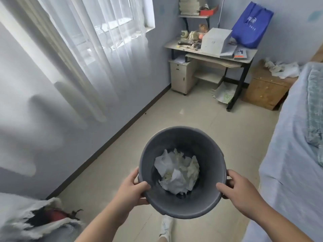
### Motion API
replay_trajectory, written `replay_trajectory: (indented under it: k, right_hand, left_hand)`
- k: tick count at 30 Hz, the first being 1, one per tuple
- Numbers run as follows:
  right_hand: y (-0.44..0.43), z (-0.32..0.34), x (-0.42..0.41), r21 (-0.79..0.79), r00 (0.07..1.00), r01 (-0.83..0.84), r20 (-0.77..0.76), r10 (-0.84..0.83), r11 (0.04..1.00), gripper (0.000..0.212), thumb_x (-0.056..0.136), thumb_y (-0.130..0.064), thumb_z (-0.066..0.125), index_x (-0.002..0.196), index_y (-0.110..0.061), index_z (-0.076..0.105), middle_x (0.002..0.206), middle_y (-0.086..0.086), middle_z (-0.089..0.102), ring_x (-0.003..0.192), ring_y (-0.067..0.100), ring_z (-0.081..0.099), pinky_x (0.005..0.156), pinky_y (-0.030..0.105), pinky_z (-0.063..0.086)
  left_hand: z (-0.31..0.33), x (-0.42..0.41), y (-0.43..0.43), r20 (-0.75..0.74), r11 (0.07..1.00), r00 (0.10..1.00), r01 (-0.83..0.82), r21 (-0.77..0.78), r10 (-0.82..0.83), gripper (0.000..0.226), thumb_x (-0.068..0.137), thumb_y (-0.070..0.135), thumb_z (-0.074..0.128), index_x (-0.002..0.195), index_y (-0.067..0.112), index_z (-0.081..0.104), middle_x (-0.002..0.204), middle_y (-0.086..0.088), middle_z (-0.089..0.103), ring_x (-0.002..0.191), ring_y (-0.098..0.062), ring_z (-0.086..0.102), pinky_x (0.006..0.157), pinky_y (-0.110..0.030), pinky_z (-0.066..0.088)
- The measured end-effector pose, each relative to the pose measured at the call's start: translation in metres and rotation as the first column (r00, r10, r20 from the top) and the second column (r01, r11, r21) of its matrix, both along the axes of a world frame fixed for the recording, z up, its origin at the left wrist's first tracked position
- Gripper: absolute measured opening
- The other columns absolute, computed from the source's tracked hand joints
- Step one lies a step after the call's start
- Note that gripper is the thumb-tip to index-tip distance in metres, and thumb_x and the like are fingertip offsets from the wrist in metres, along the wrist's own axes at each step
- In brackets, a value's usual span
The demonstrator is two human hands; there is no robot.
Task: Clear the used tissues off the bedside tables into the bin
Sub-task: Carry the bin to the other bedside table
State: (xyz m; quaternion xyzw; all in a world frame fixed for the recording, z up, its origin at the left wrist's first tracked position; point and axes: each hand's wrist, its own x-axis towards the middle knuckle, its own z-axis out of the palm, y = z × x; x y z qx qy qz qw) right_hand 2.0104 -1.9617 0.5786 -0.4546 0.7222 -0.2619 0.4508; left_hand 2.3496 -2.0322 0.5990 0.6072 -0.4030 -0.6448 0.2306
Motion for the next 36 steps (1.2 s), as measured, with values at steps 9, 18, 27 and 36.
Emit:
replay_trajectory:
  k: [9, 18, 27, 36]
  right_hand:
    - [-0.078, 0.007, -0.044, 0.053, 0.941, 0.339, -0.024, -0.338, 0.939, 0.017, 0.083, -0.04, 0.067, 0.099, -0.036, 0.068, 0.081, 0.003, 0.079, 0.082, 0.031, 0.072, 0.088, 0.055, 0.06]
    - [-0.101, -0.004, -0.13, 0.01, 0.772, 0.635, -0.012, -0.635, 0.772, 0.022, 0.092, -0.022, 0.067, 0.096, -0.044, 0.067, 0.077, 0.005, 0.078, 0.081, 0.04, 0.069, 0.079, 0.051, 0.057]
    - [-0.196, -0.023, -0.257, 0.094, 0.701, 0.707, 0.035, -0.712, 0.701, 0.021, 0.077, -0.038, 0.065, 0.097, -0.044, 0.068, 0.072, 0.004, 0.076, 0.058, 0.019, 0.062, 0.067, 0.039, 0.05]
    - [-0.334, -0.001, -0.391, 0.044, 0.728, 0.681, 0.062, -0.683, 0.731, 0.029, 0.076, -0.046, 0.066, 0.104, -0.044, 0.068, 0.078, 0.004, 0.079, 0.071, 0.031, 0.071, 0.076, 0.054, 0.062]
  left_hand:
    - [-0.016, -0.084, -0.193, -0.051, 0.931, 0.932, 0.361, 0.057, -0.358, 0.067, 0.091, 0.0, 0.063, 0.125, 0.057, 0.056, 0.1, -0.009, 0.084, 0.088, -0.031, 0.082, 0.07, -0.04, 0.068]
    - [-0.018, -0.247, -0.3, -0.086, 0.774, 0.775, 0.631, 0.044, -0.627, 0.065, 0.08, 0.007, 0.067, 0.125, 0.054, 0.068, 0.109, -0.013, 0.082, 0.095, -0.035, 0.081, 0.074, -0.041, 0.068]
    - [-0.027, -0.395, -0.406, -0.047, 0.746, 0.754, 0.655, 0.117, -0.655, 0.064, 0.072, 0.011, 0.068, 0.121, 0.052, 0.072, 0.104, -0.015, 0.082, 0.083, -0.029, 0.078, 0.075, -0.045, 0.068]
    - [-0.011, -0.504, -0.529, -0.062, 0.784, 0.783, 0.621, 0.021, -0.619, 0.062, 0.072, 0.016, 0.067, 0.126, 0.046, 0.071, 0.107, -0.018, 0.08, 0.087, -0.033, 0.079, 0.079, -0.047, 0.068]
